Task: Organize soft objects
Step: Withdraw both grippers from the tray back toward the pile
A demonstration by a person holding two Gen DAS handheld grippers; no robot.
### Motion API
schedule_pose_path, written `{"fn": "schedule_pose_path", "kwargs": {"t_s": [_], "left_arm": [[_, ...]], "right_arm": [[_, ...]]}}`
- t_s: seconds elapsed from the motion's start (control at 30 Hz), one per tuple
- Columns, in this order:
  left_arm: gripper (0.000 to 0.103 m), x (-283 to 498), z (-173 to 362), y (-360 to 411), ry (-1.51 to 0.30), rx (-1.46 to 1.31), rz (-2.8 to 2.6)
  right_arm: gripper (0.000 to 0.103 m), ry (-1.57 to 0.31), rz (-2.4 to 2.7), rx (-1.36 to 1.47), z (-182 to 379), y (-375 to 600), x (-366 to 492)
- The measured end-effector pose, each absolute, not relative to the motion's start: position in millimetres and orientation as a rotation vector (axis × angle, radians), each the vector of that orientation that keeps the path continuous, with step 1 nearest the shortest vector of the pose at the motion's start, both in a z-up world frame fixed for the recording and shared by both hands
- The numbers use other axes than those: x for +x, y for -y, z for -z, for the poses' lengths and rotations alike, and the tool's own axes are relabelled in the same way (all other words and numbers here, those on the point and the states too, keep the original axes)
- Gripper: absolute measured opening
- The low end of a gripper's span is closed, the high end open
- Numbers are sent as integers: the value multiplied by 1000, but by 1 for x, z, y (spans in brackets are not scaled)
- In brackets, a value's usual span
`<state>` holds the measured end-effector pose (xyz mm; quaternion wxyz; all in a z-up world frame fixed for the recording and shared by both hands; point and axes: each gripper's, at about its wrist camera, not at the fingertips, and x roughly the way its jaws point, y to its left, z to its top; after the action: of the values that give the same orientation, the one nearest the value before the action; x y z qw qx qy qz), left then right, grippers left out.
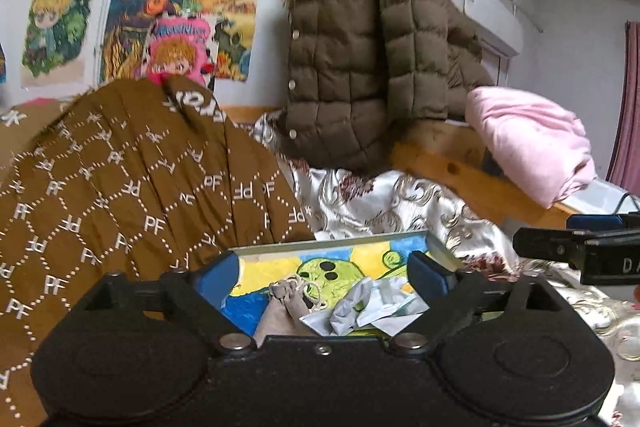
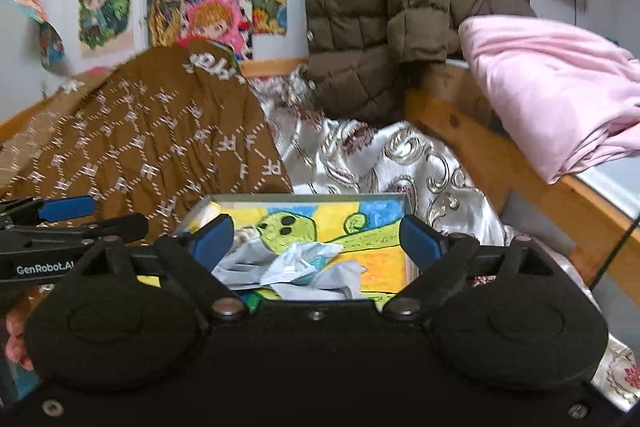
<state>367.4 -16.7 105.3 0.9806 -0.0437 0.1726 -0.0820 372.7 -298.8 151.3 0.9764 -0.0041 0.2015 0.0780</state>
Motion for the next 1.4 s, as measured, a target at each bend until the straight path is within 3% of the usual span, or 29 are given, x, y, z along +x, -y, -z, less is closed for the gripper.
{"fn": "schedule_pose_path", "kwargs": {"t_s": [0.23,0.67,1.03,1.4], "left_arm": [[97,309,-138,23,-288,-44,171],[102,191,-158,30,-247,-59,172],[102,138,-111,37,-329,3,255],[102,118,-74,39,-423,101,311]], "right_arm": [[102,-345,-191,-2,-179,308,306],[102,-279,-214,-4,-222,331,169],[102,-281,-229,9,-182,343,60],[102,-309,-180,-35,-133,340,30]]}}
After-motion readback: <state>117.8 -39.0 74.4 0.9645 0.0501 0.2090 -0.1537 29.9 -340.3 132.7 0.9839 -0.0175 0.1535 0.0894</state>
